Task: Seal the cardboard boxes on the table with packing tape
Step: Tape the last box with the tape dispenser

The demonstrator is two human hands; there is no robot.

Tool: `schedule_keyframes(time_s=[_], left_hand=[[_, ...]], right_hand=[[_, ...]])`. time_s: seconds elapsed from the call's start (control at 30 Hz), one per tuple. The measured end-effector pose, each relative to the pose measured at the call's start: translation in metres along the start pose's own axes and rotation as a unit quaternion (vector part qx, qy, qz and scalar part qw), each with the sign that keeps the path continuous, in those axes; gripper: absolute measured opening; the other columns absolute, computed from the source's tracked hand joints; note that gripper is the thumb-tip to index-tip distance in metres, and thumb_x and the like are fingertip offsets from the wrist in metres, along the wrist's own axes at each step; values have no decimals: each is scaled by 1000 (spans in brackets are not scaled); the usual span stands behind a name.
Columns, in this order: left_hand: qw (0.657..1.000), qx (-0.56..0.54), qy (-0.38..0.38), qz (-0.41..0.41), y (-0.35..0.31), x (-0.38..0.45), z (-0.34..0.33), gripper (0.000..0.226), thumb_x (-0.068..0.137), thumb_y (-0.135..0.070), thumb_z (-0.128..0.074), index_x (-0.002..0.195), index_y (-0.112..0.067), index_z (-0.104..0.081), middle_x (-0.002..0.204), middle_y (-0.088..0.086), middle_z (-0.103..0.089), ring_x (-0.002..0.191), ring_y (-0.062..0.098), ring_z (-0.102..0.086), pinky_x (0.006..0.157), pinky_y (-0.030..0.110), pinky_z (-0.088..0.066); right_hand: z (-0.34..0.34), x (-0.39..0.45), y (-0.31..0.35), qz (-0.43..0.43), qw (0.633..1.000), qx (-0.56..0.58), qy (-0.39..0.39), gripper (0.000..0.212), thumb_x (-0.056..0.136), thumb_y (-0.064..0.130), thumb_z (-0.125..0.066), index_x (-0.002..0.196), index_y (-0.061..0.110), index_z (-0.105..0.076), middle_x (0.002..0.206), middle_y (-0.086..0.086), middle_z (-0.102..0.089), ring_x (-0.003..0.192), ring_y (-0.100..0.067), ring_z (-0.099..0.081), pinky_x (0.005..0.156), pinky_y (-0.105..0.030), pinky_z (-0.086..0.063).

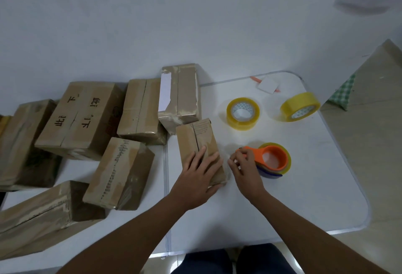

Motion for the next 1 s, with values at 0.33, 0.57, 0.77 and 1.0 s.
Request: schedule_keyframes(time_s=[0.33,0.57,0.77,1.0], left_hand=[[1000,14,7,3,-1,0,-3,64,100,-58,-40,152,-21,-36,157,3,-35,150,35,-21,118,55,-22],[1000,6,3,3,0,-1,-2,63,99,-59,-41,151,-22,-38,158,2,-34,150,34,-20,119,54,-23],[1000,4,-11,-3,0,-1,-3,65,97,-56,-46,151,-19,-40,157,4,-36,150,35,-21,117,56,-24],[1000,16,-7,-13,2,-1,-6,70,93,-56,-54,150,-18,-39,158,5,-35,149,37,-23,116,57,-28]], right_hand=[[-43,4,-20,-81,996,26,17,15,103,25,-44,106,13,-52,109,-6,-51,92,-17,-56,81,-42,-51],[-38,-1,-25,-126,990,12,57,36,101,4,-42,135,13,-51,132,-4,-55,117,-20,-56,93,-30,-49],[-18,-25,-3,-54,980,23,192,70,90,21,-69,149,34,-34,139,22,-50,123,5,-48,95,-10,-43],[-16,-2,12,19,956,-150,250,84,85,34,-73,153,34,-24,131,5,-62,117,-6,-57,93,-35,-52]])
Point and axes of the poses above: each hand's wrist, its own x-axis towards the middle knuckle, its own z-axis out of the back of the hand, y = z × x, the point moved 7 cm from there along x, towards the middle knuckle
